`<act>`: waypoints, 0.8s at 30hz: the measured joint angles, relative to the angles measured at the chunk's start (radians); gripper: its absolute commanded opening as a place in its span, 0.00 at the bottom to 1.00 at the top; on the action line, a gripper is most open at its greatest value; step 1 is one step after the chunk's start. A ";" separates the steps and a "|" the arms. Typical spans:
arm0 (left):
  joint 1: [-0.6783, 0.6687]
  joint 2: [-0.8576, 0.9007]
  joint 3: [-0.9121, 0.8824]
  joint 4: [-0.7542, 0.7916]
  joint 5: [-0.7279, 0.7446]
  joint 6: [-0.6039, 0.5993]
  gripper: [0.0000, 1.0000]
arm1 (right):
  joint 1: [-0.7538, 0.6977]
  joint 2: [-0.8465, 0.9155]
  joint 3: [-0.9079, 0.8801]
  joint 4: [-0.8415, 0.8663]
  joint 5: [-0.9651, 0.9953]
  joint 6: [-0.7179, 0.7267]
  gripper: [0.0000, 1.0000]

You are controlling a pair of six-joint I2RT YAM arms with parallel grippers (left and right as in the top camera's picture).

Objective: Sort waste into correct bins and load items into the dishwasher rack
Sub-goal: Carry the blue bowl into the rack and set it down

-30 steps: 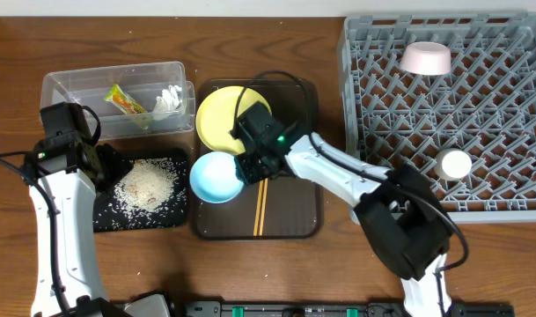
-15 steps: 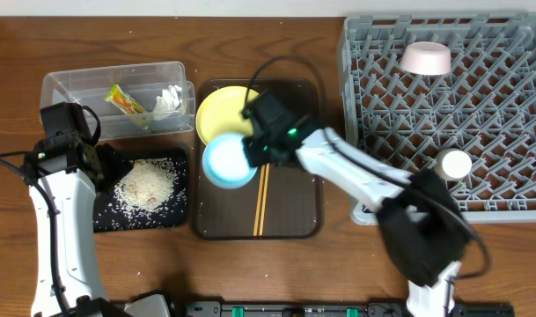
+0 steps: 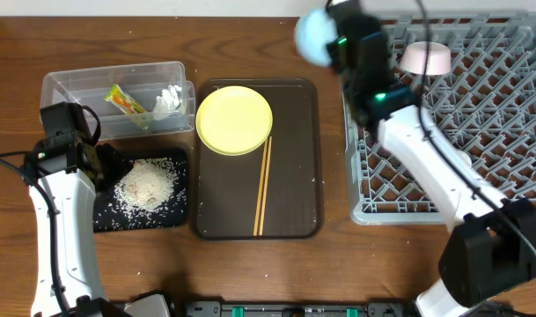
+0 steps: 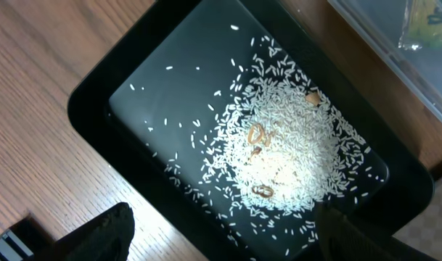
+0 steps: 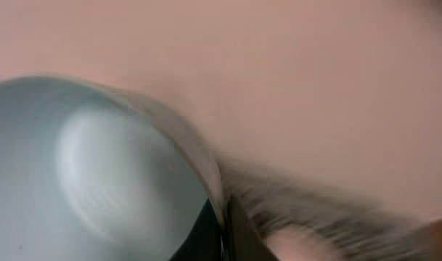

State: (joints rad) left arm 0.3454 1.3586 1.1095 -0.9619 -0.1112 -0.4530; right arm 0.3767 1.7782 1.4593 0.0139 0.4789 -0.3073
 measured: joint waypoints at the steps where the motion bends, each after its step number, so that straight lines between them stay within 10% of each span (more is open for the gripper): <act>1: 0.000 0.000 0.000 0.000 0.000 0.000 0.82 | -0.026 0.005 0.001 0.060 0.011 -0.062 0.01; 9: 0.000 0.000 0.000 0.000 0.001 0.000 0.82 | -0.190 0.110 0.002 0.300 0.069 -0.458 0.01; 24: 0.000 0.000 0.000 0.000 0.001 0.000 0.82 | -0.242 0.344 0.002 0.496 0.184 -0.718 0.01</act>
State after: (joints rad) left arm 0.3454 1.3586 1.1095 -0.9619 -0.1104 -0.4530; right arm 0.1345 2.1220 1.4609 0.5098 0.6628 -1.0248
